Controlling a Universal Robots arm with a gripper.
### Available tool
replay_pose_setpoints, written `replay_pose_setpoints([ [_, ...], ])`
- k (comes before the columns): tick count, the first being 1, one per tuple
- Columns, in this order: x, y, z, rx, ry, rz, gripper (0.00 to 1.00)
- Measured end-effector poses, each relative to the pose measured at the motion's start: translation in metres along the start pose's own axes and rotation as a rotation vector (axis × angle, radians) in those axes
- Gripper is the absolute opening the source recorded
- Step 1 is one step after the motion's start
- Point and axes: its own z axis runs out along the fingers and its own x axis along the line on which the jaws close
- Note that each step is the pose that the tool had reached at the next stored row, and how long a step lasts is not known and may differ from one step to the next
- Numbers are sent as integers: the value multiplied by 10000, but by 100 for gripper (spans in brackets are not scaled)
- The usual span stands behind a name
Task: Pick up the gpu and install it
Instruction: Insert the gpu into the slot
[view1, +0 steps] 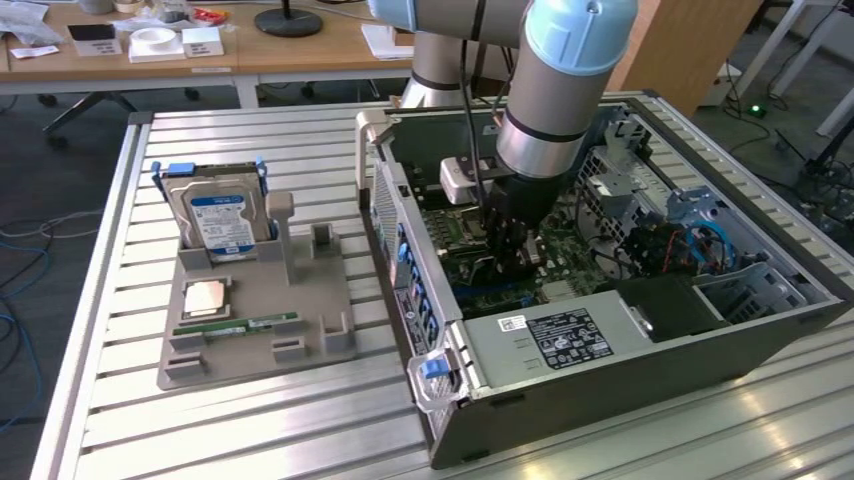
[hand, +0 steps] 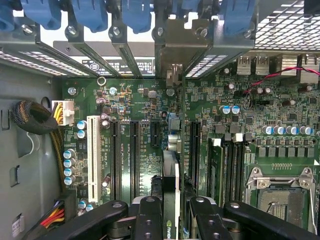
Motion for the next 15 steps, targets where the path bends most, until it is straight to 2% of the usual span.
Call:
replay_pose_setpoints([
  [15,0,2,11,0,0,0,26],
])
